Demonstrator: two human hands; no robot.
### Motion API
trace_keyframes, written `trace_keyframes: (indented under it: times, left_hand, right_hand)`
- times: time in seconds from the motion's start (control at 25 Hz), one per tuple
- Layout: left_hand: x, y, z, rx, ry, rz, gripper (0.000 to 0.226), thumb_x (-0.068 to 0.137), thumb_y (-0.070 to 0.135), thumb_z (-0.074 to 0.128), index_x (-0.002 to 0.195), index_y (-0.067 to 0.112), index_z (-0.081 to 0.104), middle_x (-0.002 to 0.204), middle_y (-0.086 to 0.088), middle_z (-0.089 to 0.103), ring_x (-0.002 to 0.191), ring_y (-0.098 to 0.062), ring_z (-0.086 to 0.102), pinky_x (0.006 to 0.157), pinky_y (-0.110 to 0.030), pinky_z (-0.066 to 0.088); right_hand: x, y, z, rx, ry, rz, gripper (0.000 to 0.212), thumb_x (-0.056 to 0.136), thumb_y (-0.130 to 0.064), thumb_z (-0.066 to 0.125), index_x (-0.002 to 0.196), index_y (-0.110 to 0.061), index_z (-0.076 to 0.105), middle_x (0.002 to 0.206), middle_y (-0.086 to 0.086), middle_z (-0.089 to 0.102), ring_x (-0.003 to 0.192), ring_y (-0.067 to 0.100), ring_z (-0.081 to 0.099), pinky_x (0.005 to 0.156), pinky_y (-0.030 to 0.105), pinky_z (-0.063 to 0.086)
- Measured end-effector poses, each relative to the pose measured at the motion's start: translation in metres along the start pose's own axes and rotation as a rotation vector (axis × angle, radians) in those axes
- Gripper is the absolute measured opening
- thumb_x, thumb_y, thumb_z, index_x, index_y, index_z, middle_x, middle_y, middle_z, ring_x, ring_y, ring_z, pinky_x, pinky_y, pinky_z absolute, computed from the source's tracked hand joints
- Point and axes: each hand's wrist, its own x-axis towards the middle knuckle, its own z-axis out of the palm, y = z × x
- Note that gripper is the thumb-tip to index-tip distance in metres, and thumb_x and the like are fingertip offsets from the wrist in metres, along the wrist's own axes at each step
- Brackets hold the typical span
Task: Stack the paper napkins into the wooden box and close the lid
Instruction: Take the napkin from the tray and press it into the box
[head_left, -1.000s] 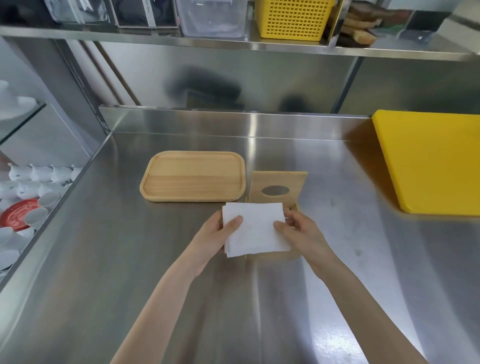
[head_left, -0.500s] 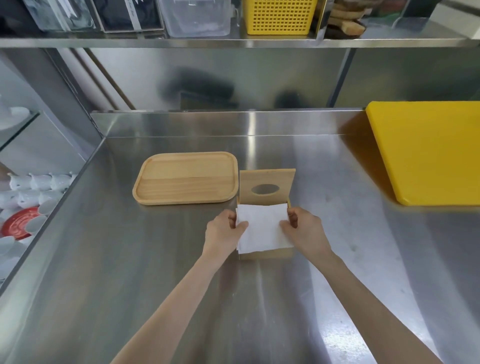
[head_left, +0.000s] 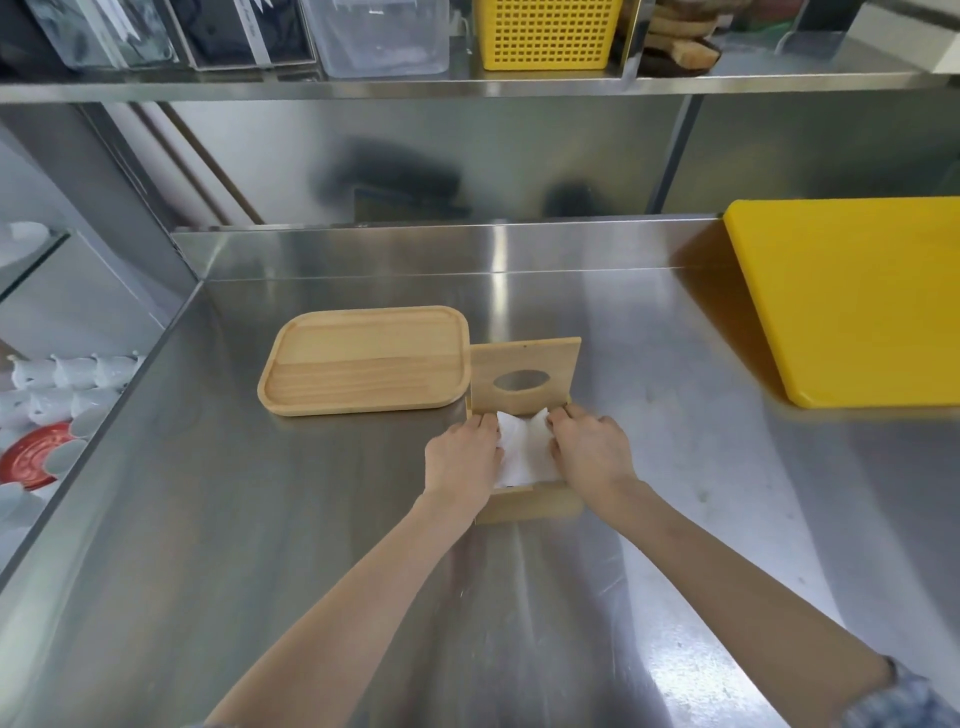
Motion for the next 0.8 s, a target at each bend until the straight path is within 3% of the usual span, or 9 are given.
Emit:
trace_keyframes:
  times: [0.16,0.24,0.32,0.4,0.52,0.56,0.6,0.68,0.8]
  left_hand:
    - [0.003,0.001,0.003,0.08,-0.012,0.027,0.025,0.095,0.02,0.042,0.116,0.01,0.048,0.119,-0.004,0.059,0.107,-0.025,0.058,0.066,-0.03,0.034]
    - [0.002,0.002,0.003,0.064,-0.01,0.02,0.026,0.094,0.023,0.044,0.117,0.01,0.046,0.12,-0.004,0.058,0.107,-0.025,0.058,0.066,-0.03,0.034]
    - [-0.001,0.002,0.002,0.04,0.001,0.009,0.032,0.093,0.028,0.048,0.118,0.009,0.042,0.119,-0.004,0.056,0.103,-0.025,0.059,0.064,-0.03,0.035]
    - [-0.006,0.002,-0.002,0.013,0.028,0.003,0.036,0.091,0.031,0.051,0.116,0.008,0.041,0.116,-0.005,0.054,0.098,-0.025,0.06,0.06,-0.03,0.035]
    - [-0.012,0.0,-0.006,0.055,0.18,0.105,0.031,0.084,0.031,0.062,0.106,0.011,0.055,0.105,0.0,0.06,0.094,-0.019,0.061,0.062,-0.029,0.038]
    - [-0.011,-0.001,-0.007,0.099,0.207,0.163,0.028,0.082,0.031,0.064,0.103,0.014,0.06,0.103,0.002,0.064,0.097,-0.017,0.06,0.068,-0.028,0.041]
    - [-0.009,-0.002,-0.006,0.121,0.14,0.206,0.027,0.085,0.031,0.058,0.107,0.016,0.06,0.108,0.002,0.065,0.106,-0.016,0.057,0.079,-0.029,0.039]
    - [-0.004,-0.002,-0.005,0.185,-0.119,0.218,0.033,0.093,0.031,0.044,0.119,0.015,0.054,0.124,0.0,0.06,0.121,-0.019,0.045,0.095,-0.033,0.03]
    - [0.008,-0.003,-0.006,0.339,-0.326,0.25,0.041,0.096,0.037,0.035,0.126,0.012,0.05,0.135,-0.001,0.051,0.132,-0.019,0.033,0.108,-0.043,0.02]
  right_hand:
    - [0.001,-0.004,0.008,-0.079,0.051,0.022,0.022,0.07,-0.001,0.07,0.09,-0.008,0.066,0.089,0.006,0.073,0.068,0.029,0.07,0.056,0.023,0.033]
    - [0.0,-0.007,0.008,-0.015,0.066,0.034,0.024,0.064,0.003,0.073,0.085,-0.003,0.063,0.084,0.012,0.07,0.051,0.033,0.059,0.046,0.018,0.025]
    - [-0.001,-0.006,0.004,0.012,0.097,0.052,0.028,0.068,0.004,0.07,0.092,-0.001,0.057,0.094,0.014,0.063,0.049,0.03,0.042,0.04,0.019,0.012]
    - [-0.002,-0.002,-0.001,0.002,0.164,0.034,0.028,0.074,-0.001,0.067,0.099,-0.003,0.054,0.102,0.013,0.057,0.055,0.029,0.043,0.041,0.024,0.021]
    - [-0.007,-0.001,-0.014,-0.063,0.164,-0.144,0.039,0.039,-0.01,0.089,0.069,-0.014,0.066,0.07,0.001,0.066,0.049,0.019,0.06,0.041,0.021,0.037]
    - [-0.006,0.001,-0.012,-0.111,0.164,-0.203,0.037,0.038,-0.013,0.089,0.069,-0.017,0.068,0.07,-0.002,0.067,0.057,0.016,0.065,0.048,0.022,0.045]
    - [-0.006,0.001,-0.013,-0.119,0.107,-0.237,0.03,0.053,-0.015,0.085,0.079,-0.017,0.07,0.082,-0.002,0.069,0.074,0.015,0.067,0.064,0.026,0.049]
    - [-0.005,-0.001,-0.011,-0.142,-0.066,-0.229,0.026,0.085,-0.013,0.056,0.11,-0.014,0.062,0.115,0.002,0.062,0.11,0.018,0.056,0.094,0.033,0.037]
    - [-0.001,-0.004,-0.012,-0.21,-0.237,-0.168,0.03,0.093,-0.014,0.04,0.119,-0.01,0.055,0.127,0.005,0.056,0.117,0.024,0.052,0.107,0.04,0.025]
